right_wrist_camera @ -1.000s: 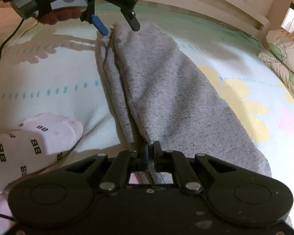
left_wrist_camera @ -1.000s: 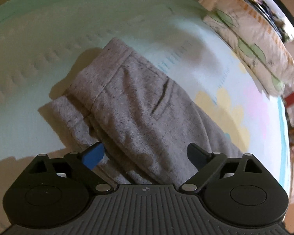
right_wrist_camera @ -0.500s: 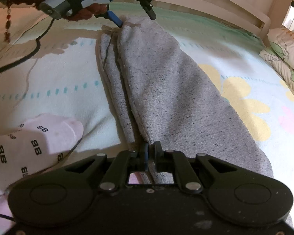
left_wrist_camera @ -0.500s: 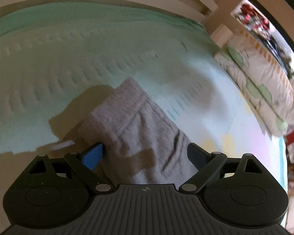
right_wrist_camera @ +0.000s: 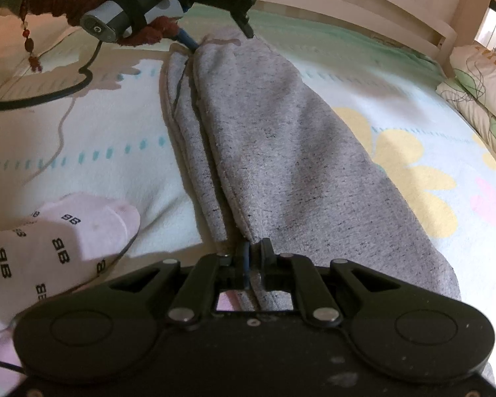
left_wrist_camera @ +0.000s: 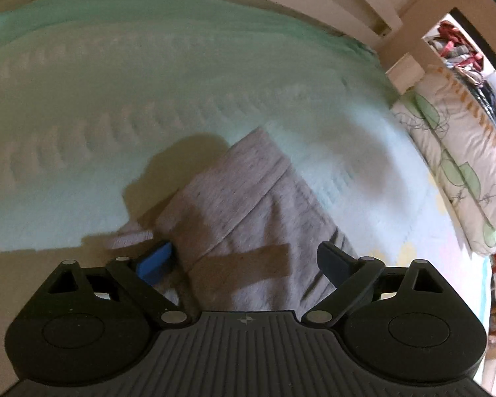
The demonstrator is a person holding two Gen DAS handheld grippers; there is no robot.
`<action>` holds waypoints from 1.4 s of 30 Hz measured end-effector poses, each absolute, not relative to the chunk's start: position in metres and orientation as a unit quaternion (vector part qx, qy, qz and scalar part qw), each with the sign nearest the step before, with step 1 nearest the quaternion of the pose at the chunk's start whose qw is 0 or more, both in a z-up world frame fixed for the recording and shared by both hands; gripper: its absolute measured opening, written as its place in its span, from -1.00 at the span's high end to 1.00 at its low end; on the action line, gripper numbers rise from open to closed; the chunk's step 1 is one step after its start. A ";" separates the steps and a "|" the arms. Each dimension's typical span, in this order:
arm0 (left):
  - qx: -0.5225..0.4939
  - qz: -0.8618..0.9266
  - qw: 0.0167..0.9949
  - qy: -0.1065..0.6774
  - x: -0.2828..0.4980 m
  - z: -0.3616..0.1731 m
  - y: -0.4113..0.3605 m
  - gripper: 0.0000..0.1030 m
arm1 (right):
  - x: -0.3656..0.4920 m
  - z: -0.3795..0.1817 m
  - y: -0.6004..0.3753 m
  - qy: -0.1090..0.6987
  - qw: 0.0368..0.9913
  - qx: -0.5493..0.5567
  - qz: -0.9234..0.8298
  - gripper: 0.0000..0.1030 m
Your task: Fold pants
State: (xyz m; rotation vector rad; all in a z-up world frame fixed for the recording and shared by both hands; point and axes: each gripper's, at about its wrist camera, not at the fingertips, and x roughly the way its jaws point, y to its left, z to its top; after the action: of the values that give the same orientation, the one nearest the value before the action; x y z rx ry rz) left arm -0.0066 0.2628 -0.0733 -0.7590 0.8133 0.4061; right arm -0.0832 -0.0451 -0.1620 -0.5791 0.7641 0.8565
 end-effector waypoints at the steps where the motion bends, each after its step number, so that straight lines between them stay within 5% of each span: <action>1: -0.360 0.195 0.829 0.380 -0.012 -0.072 0.262 -0.83 | -0.083 -0.162 -0.045 0.356 0.801 -0.271 0.399 0.84; 11: -0.382 0.177 0.828 0.370 -0.003 -0.081 0.269 -0.82 | -0.080 -0.163 -0.044 0.359 0.802 -0.265 0.397 0.84; 12: -0.383 0.181 0.827 0.369 0.000 -0.082 0.270 -0.74 | -0.080 -0.162 -0.044 0.359 0.802 -0.265 0.397 0.84; 14: -0.360 0.196 0.833 0.371 0.003 -0.078 0.267 0.13 | -0.081 -0.162 -0.044 0.358 0.803 -0.266 0.396 0.84; 16: -0.321 0.191 0.850 0.371 0.003 -0.068 0.260 0.47 | -0.081 -0.162 -0.044 0.355 0.804 -0.266 0.395 0.84; 21: -0.300 0.179 0.872 0.344 -0.012 -0.035 0.259 0.66 | -0.083 -0.153 -0.049 0.332 0.819 -0.261 0.388 0.87; 27: -0.260 0.186 0.889 0.327 -0.045 -0.004 0.264 0.70 | -0.088 -0.133 -0.060 0.327 0.824 -0.229 0.402 0.87; 34: -0.232 0.158 0.875 0.394 -0.047 -0.028 0.260 0.66 | -0.111 -0.158 -0.042 0.342 0.781 -0.280 0.441 0.94; 36: -0.193 0.129 0.890 0.392 -0.041 -0.026 0.244 0.51 | -0.114 -0.155 -0.044 0.338 0.783 -0.270 0.447 0.93; 41: -0.095 -0.022 0.910 0.403 -0.011 -0.018 0.184 -0.33 | -0.097 -0.137 -0.065 0.329 0.825 -0.228 0.400 0.81; 42: -0.067 -0.059 0.910 0.405 -0.007 -0.019 0.168 -0.36 | -0.092 -0.136 -0.069 0.336 0.830 -0.222 0.385 0.79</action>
State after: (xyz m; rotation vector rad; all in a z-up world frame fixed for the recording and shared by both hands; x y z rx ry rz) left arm -0.0072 0.1678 -0.0188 -0.1379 0.8362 -0.1207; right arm -0.0916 -0.0693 -0.1356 -0.4716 0.7134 0.8161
